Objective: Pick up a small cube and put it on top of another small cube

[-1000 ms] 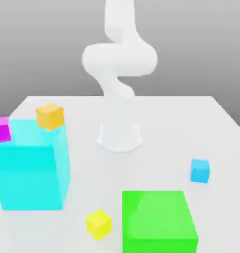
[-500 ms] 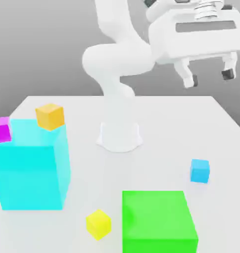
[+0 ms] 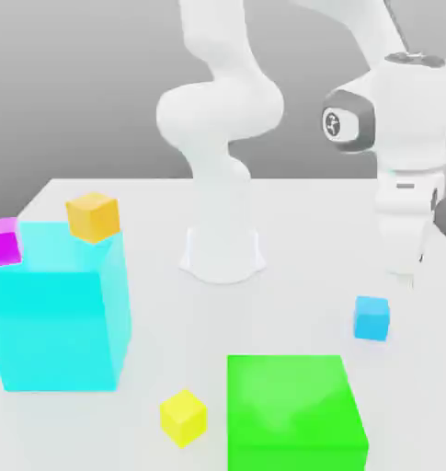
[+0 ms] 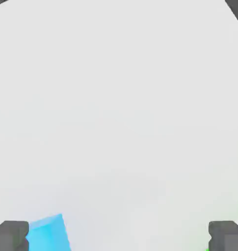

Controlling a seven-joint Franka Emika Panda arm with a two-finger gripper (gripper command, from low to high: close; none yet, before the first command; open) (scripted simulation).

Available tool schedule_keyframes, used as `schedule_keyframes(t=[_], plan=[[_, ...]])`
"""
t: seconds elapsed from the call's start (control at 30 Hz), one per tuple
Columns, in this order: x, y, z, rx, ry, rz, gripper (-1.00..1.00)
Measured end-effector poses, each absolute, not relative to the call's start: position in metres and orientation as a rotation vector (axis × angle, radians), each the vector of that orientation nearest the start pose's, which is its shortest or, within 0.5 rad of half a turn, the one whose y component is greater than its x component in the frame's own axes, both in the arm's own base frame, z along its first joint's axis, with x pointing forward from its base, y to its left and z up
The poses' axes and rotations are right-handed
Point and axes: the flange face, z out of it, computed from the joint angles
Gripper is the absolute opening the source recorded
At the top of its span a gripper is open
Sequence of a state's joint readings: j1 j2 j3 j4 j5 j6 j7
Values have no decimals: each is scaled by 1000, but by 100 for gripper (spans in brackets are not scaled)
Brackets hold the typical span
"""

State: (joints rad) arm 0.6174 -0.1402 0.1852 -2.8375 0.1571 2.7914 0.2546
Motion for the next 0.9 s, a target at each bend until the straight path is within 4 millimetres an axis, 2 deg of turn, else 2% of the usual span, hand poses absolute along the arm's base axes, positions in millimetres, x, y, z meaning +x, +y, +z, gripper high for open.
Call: schedule_keyframes(t=[0.13, 0.17, 0.53, 0.57, 0.77, 0.9], plan=[[224, 263, 206, -3010, -849, -18, 0], [219, 263, 199, -3009, -879, -12, 0], [216, 262, 136, -3008, -901, -3, 0], [215, 262, 132, -3009, -901, -1, -100], [214, 261, 130, -3010, -900, 0, -100], [218, 264, 148, -3007, -904, -8, -100]])
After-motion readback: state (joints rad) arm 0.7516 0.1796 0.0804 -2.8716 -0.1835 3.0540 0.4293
